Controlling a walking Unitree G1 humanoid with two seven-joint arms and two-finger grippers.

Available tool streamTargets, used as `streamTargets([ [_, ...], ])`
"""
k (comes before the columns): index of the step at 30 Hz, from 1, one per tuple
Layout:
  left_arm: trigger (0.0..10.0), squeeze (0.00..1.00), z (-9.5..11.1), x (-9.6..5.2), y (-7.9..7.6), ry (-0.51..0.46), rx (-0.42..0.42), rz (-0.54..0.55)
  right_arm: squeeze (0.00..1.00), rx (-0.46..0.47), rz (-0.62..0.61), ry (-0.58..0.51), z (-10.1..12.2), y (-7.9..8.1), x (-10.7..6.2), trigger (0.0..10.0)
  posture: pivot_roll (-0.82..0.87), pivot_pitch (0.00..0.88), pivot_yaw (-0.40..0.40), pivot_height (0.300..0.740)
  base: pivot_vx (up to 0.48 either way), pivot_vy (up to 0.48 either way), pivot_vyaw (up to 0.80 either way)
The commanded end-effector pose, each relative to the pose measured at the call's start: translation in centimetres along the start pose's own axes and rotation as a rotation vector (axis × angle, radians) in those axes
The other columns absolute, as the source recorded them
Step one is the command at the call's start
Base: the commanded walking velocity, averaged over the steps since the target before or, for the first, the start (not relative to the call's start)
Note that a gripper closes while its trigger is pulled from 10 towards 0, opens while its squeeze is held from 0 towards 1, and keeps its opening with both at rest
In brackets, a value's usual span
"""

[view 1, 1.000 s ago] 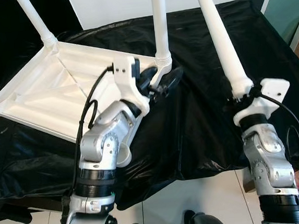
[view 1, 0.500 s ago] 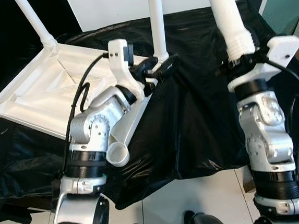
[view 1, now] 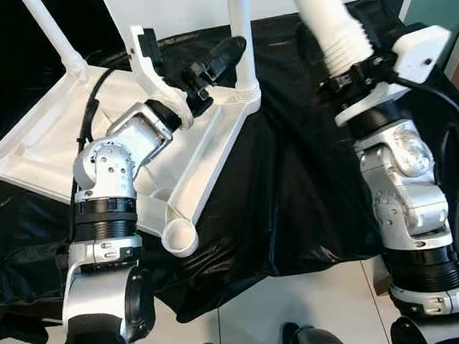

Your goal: Building children table

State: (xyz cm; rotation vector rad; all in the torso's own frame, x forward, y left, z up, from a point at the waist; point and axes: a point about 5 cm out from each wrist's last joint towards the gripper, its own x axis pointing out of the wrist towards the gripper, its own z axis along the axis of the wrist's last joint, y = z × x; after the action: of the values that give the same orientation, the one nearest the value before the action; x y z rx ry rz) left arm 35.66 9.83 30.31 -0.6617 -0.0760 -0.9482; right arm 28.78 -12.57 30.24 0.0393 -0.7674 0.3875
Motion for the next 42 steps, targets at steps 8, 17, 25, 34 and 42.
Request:
streamTargets([
  [8, 10.0, 1.0, 1.6, -0.1, -2.0, -0.073, -0.11, -0.477, 0.0, 0.021, 0.099, 0.036, -0.4, 1.2, -0.6, 10.0, -0.15, 0.174, 0.072, 0.74, 0.0, 0.0, 0.0],
  [17, 10.0, 0.0, 2.3, -0.6, -3.5, -0.096, -0.139, -0.634, 0.0, 0.024, 0.081, 0.142, -2.3, 1.3, -2.6, 10.0, -0.16, 0.175, 0.074, 0.74, 0.0, 0.0, 0.0],
  [25, 10.0, 0.0, 1.4, -1.4, -4.4, -0.05, -0.104, -0.705, 0.0, 0.03, 0.01, 0.176, -3.1, 0.8, -3.1, 10.0, -0.16, 0.172, 0.077, 0.74, 0.0, 0.0, 0.0],
  [34, 10.0, 0.0, 0.6, -1.4, -4.7, -0.027, -0.095, -0.708, 0.0, 0.044, 0.031, 0.205, -3.5, 1.2, -3.6, 10.0, -0.16, 0.162, 0.077, 0.74, 0.0, 0.0, 0.0],
  [42, 10.0, 0.0, 0.7, 0.6, -2.7, -0.041, -0.067, -0.496, 0.0, 0.075, 0.198, 0.264, -4.2, 3.6, -4.7, 10.0, -0.17, 0.17, 0.084, 0.74, 0.0, 0.0, 0.0],
])
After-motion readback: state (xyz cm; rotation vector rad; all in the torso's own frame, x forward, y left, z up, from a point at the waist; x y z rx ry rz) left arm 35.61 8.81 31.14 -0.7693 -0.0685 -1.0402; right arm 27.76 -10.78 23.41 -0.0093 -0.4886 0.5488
